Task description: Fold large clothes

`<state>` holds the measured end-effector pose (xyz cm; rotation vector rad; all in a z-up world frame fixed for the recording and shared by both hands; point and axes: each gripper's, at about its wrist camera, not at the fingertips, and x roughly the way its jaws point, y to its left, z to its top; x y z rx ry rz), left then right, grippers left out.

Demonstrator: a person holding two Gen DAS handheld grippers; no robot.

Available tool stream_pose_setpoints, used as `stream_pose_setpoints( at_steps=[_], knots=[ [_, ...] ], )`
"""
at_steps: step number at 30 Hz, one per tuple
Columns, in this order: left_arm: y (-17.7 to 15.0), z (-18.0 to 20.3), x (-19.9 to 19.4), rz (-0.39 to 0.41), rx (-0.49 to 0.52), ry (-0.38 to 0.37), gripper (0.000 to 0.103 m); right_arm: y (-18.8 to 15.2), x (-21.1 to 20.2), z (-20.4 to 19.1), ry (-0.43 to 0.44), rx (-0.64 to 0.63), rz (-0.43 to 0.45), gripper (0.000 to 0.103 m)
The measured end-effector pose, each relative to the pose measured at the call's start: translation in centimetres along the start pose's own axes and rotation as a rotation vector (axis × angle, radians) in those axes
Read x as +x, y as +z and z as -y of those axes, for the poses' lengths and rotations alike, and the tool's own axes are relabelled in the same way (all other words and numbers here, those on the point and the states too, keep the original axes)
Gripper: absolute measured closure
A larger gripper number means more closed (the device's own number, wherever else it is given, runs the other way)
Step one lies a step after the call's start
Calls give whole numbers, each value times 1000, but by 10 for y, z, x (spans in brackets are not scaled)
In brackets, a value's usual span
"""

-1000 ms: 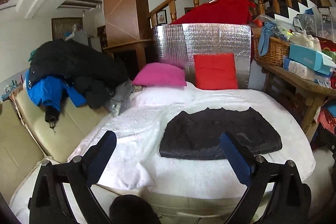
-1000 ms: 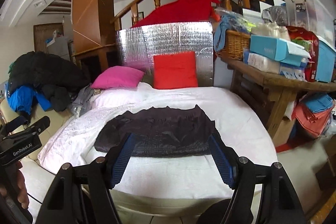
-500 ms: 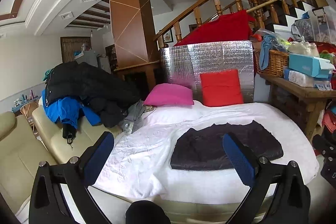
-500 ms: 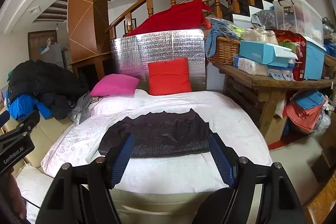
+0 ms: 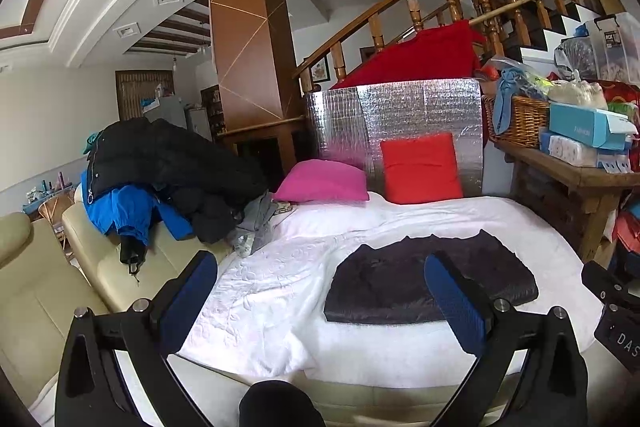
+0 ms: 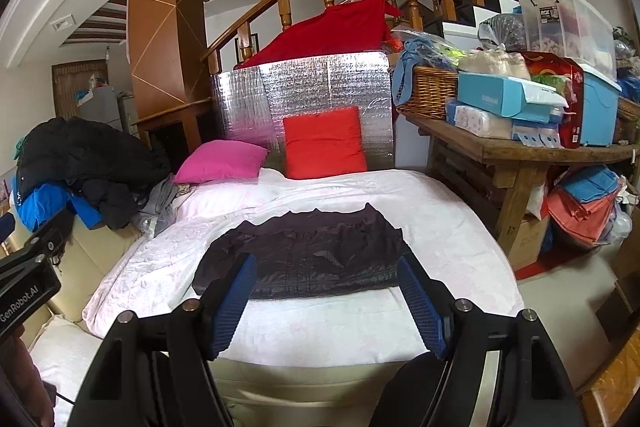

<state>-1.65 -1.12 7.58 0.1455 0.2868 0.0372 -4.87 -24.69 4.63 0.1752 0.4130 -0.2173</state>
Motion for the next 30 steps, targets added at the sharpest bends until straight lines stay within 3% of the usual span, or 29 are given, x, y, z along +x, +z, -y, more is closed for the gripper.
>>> stream_pose_setpoints(
  at_steps=[30],
  knots=[
    [0, -4, 1, -8, -4, -13, 0, 3, 3, -1, 3, 14, 0, 27]
  ],
)
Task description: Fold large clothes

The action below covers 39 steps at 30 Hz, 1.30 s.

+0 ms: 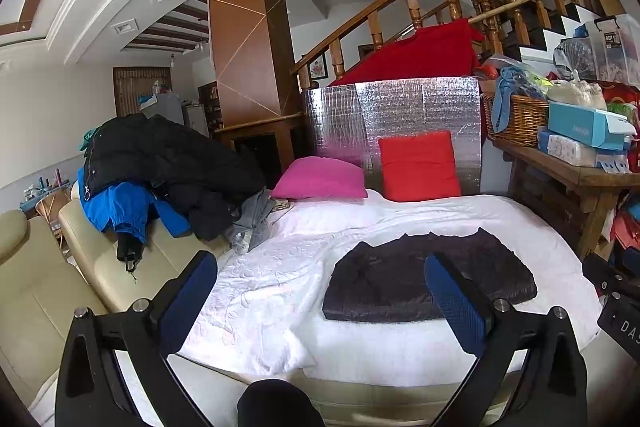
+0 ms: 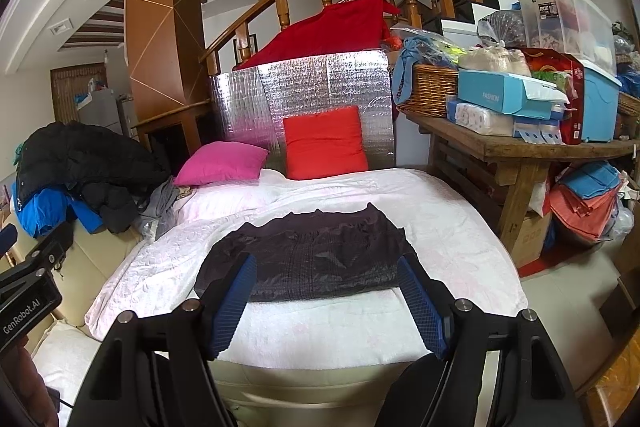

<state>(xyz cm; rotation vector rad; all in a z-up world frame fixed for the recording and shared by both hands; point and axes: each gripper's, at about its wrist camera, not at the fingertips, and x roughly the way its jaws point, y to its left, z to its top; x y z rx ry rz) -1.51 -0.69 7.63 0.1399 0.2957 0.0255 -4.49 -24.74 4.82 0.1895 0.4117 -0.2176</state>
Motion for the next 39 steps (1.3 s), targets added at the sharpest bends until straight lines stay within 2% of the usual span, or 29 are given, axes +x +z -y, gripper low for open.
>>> stream_pose_setpoints(
  at_steps=[12, 39],
  knots=[
    [2, 0, -2, 12, -2, 4, 0, 4, -2, 3, -3, 7, 13, 27],
    [-2, -3, 12, -23, 0, 3, 0, 4, 5, 3, -4, 12, 2, 27]
  ],
)
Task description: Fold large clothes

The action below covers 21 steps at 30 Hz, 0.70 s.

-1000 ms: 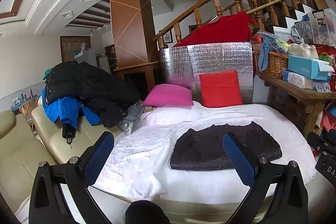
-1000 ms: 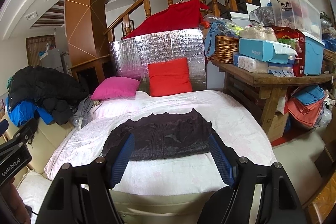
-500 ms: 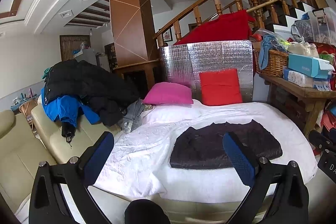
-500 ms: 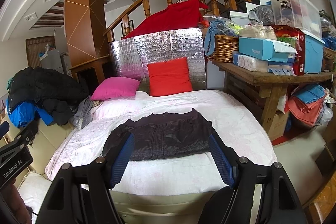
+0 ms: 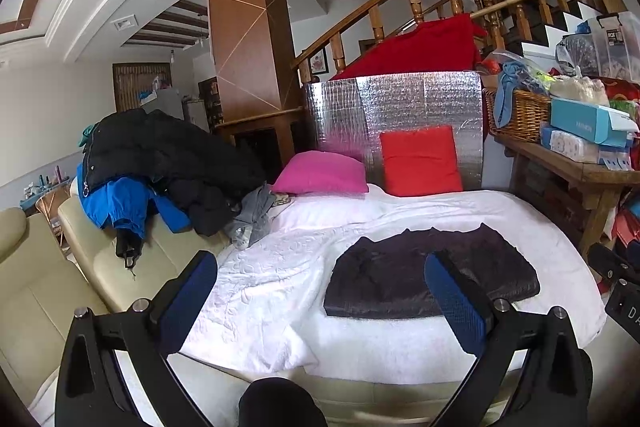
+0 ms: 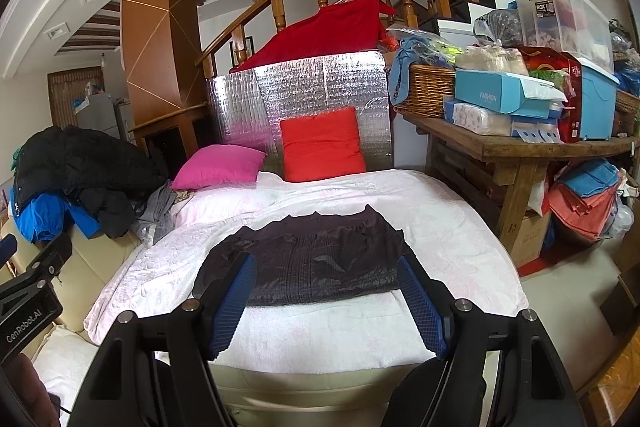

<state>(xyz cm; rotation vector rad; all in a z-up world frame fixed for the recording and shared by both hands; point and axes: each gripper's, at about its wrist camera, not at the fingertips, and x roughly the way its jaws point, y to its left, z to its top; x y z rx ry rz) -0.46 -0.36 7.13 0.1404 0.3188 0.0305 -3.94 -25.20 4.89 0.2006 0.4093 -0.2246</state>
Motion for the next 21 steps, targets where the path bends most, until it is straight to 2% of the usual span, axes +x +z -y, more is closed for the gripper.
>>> stream_pose_setpoints(
  at_steps=[21],
  knots=[
    [-3, 5, 57, -97, -8, 18, 0, 13, 58, -15, -11, -20, -60, 27]
  ],
)
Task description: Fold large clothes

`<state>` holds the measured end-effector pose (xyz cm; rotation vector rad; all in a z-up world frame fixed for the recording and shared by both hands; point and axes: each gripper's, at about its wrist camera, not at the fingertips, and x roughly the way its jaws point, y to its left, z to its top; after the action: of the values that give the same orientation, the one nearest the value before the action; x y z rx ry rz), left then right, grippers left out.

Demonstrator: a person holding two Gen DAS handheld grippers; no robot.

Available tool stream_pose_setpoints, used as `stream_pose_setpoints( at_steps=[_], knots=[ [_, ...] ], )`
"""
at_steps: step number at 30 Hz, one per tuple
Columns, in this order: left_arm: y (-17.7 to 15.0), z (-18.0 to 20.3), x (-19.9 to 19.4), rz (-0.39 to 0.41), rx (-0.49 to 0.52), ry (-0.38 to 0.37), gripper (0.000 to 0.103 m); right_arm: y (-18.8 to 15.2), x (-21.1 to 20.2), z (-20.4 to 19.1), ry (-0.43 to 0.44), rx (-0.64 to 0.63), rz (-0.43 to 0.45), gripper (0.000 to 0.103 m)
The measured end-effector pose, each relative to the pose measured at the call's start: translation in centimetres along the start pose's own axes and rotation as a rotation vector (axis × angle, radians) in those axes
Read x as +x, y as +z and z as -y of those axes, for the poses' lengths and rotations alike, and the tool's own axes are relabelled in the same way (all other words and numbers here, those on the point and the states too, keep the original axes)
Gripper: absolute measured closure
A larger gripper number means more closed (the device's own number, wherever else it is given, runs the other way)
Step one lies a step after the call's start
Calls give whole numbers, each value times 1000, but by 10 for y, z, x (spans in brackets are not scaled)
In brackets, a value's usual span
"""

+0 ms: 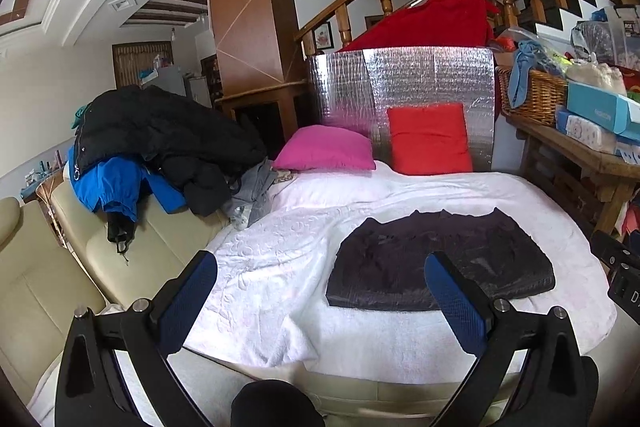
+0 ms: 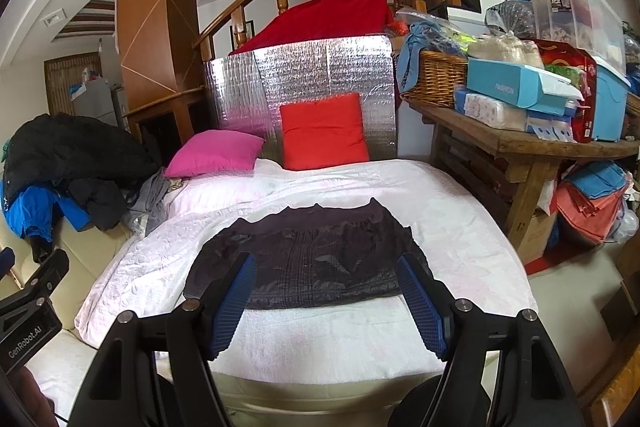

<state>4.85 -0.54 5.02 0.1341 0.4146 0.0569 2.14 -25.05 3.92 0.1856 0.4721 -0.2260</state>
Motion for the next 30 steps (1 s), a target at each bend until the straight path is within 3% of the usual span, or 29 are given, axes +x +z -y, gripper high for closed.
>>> stream_pose_setpoints(
  at_steps=[23, 26, 30],
  knots=[
    [17, 25, 89, -98, -1, -25, 0, 17, 101, -12, -6, -35, -99, 27],
    [19, 30, 108, -116, -3, -53, 0, 23, 117, -13, -3, -39, -102, 27],
    [28, 26, 154, -175, -67, -165, 0, 35, 150, -1, 2, -19, -120, 27]
  ],
)
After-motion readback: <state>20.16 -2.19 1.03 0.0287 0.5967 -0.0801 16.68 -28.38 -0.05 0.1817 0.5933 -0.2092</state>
